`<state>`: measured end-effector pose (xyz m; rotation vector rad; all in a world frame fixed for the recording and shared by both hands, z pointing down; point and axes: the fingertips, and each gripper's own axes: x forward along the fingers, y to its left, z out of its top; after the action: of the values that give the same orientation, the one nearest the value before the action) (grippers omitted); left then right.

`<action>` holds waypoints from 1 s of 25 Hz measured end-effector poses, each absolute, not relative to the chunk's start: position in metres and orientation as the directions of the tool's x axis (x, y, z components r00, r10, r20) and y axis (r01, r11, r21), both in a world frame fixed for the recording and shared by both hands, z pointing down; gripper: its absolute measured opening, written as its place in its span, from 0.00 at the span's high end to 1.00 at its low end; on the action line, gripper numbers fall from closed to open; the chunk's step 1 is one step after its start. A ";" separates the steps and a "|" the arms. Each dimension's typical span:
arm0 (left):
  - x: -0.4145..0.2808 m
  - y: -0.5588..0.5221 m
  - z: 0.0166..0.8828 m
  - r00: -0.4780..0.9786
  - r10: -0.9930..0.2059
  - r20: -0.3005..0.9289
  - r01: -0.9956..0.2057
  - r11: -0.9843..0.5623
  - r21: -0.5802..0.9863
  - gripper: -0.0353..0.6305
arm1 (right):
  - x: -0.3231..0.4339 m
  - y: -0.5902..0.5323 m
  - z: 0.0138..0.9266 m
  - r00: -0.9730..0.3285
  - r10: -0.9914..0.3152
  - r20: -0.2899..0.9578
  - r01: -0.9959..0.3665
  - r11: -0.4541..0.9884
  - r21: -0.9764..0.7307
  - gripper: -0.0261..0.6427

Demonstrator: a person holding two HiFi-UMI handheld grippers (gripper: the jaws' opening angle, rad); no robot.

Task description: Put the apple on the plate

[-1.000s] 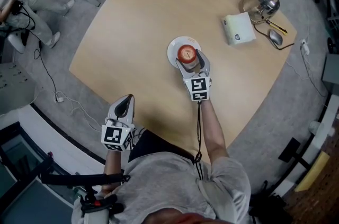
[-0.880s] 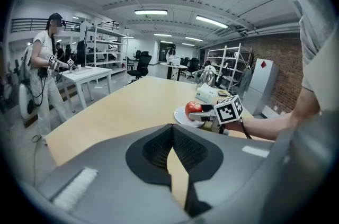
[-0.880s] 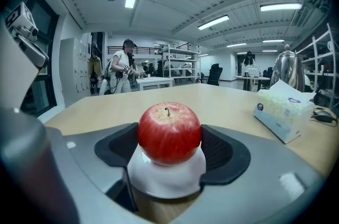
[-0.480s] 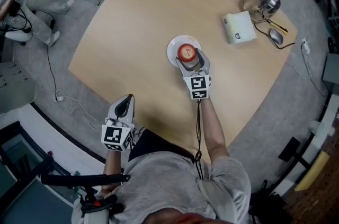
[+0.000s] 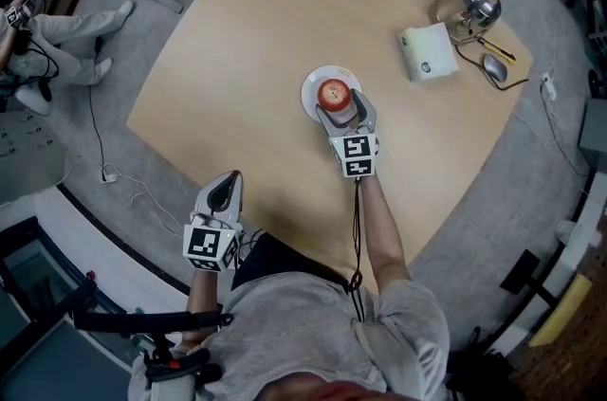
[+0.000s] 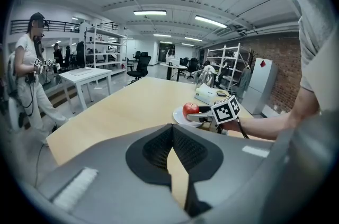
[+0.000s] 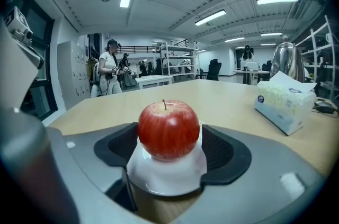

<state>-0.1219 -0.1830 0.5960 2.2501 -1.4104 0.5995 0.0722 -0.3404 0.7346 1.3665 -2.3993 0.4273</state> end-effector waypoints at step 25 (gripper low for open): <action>-0.124 -0.154 0.536 0.368 -0.811 0.455 -0.920 -0.387 0.054 0.92 | 0.081 -0.316 0.679 -0.480 -0.789 0.384 -0.872 0.478 -0.107 0.38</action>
<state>-0.1236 -0.1536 0.5360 2.3338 -1.5283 0.5179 0.0809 -0.3156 0.6794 1.4125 -2.4461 0.4195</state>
